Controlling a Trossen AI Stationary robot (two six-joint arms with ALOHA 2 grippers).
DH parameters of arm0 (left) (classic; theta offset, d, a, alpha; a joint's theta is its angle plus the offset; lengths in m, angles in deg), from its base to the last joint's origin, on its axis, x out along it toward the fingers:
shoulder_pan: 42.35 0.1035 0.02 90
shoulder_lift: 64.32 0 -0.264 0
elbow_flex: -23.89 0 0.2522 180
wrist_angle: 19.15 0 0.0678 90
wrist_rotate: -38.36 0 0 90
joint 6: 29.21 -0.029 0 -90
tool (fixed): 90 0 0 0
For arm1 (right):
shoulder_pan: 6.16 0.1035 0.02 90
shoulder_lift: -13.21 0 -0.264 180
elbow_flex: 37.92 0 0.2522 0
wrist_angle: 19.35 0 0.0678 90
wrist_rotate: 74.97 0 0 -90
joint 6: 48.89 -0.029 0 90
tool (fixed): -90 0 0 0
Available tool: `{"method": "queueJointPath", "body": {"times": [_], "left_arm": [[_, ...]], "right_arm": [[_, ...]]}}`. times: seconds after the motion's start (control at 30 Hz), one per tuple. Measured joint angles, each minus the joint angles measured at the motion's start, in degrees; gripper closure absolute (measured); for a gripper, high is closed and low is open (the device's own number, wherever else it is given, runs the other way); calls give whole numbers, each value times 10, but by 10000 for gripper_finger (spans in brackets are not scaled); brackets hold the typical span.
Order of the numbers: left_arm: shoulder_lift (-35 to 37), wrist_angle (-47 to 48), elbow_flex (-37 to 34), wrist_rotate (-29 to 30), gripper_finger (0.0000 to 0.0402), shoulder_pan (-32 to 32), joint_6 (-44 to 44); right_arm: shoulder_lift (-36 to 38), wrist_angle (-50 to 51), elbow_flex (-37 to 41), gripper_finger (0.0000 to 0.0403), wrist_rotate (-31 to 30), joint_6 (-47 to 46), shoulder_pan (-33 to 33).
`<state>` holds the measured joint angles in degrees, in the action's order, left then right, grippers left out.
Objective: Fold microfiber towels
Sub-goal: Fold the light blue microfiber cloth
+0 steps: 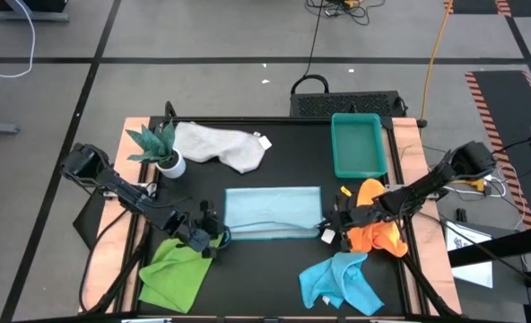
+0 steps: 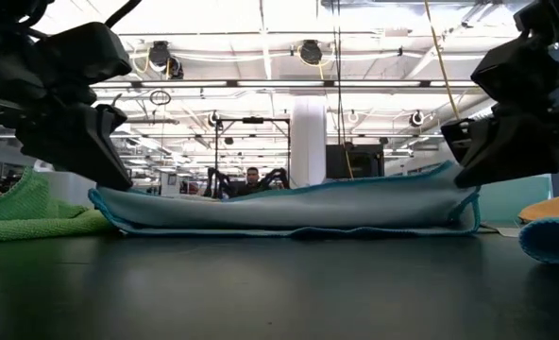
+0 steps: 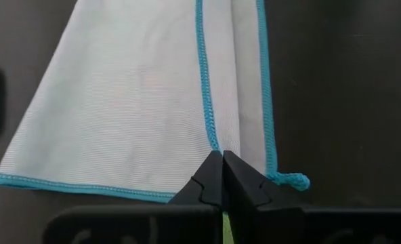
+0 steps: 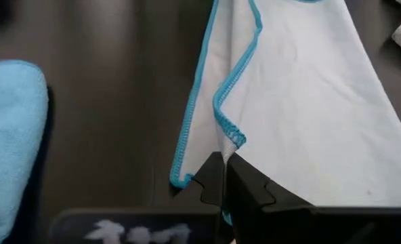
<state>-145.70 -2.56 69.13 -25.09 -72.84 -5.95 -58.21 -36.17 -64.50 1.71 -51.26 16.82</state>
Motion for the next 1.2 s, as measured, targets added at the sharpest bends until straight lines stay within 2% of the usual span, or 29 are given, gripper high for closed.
{"method": "queueJointPath", "body": {"times": [0.17, 0.43, 0.6, 0.93, 1.2], "left_arm": [[0, 0, 0, 0, 387, 0, 9], [0, 9, 0, 0, 391, 0, 10], [0, 4, 0, 0, 383, 0, 13], [0, 0, 0, 0, 397, 0, 13], [0, 0, 0, 7, 375, 7, 14]], "right_arm": [[-34, -7, 0, 389, 3, 0, 0], [-40, 52, -1, 358, 59, 14, 0], [-28, 78, -2, 328, 56, 16, 0], [12, 84, -1, 261, 43, 3, 0], [12, 81, -34, 234, 44, 29, 4]]}}
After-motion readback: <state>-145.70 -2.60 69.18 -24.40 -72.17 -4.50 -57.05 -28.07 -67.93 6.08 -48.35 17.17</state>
